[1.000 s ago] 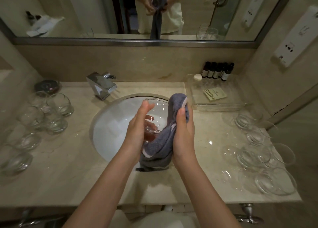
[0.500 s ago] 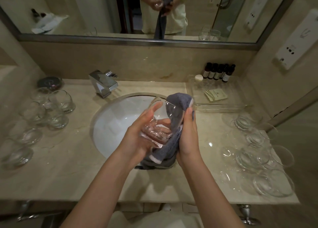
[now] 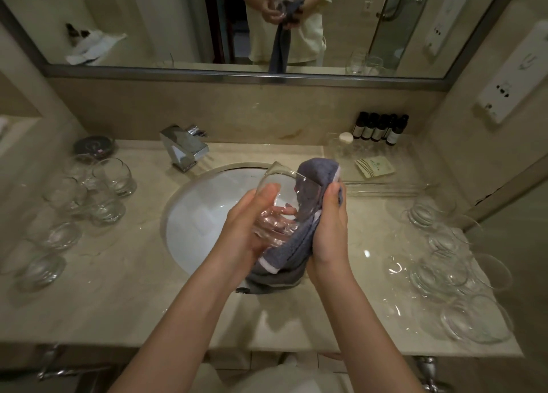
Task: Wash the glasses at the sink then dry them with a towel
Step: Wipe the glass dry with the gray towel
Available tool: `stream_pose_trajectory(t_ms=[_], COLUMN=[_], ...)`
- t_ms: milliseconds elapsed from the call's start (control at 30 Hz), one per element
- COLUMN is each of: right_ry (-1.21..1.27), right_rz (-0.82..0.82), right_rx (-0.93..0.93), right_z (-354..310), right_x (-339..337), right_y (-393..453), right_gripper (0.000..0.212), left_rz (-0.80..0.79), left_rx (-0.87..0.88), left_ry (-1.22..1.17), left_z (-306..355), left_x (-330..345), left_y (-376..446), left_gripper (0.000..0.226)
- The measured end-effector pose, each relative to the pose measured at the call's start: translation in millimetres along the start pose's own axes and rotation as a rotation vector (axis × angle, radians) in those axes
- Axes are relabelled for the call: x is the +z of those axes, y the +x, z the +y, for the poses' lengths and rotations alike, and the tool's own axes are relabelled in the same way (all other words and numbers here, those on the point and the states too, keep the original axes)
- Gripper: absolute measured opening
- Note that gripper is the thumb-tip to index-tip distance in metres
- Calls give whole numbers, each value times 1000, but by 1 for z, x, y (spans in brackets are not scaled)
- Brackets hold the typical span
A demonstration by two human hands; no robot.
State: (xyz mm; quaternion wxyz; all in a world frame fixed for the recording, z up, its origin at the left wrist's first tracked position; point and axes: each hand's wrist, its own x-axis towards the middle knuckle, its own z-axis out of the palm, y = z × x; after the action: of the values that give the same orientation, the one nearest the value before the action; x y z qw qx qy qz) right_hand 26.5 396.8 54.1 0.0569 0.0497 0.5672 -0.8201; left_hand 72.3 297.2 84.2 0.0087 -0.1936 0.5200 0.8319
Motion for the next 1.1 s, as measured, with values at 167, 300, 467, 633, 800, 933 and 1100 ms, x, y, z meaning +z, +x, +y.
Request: stream_pose_trajectory(t_ms=[167, 300, 467, 633, 800, 933, 1100], right_ry=[-176, -315, -402, -466, -554, -609, -777], right_rz=[-97, -189, -323, -390, -449, -456, -570], right_rx=[-103, -248, -395, -428, -381, -329, -292], right_z=[-6, -10, -11, -8, -1, 4, 1], right_x=[-13, -22, -24, -20, -14, -12, -17], right_y=[3, 4, 6, 8, 8, 10, 19], right_gripper=[28, 18, 16, 22, 24, 28, 63], left_rz=[-16, 72, 148, 233, 255, 217, 41], left_rx=[-40, 45, 56, 62, 242, 287, 289], left_ry=[48, 138, 166, 170, 459, 535, 682], left_z=[6, 11, 20, 28, 32, 37, 41], left_x=[-15, -23, -19, -20, -14, -12, -12], left_y=[6, 12, 25, 39, 48, 61, 71], left_gripper=[59, 55, 49, 38, 26, 26, 21])
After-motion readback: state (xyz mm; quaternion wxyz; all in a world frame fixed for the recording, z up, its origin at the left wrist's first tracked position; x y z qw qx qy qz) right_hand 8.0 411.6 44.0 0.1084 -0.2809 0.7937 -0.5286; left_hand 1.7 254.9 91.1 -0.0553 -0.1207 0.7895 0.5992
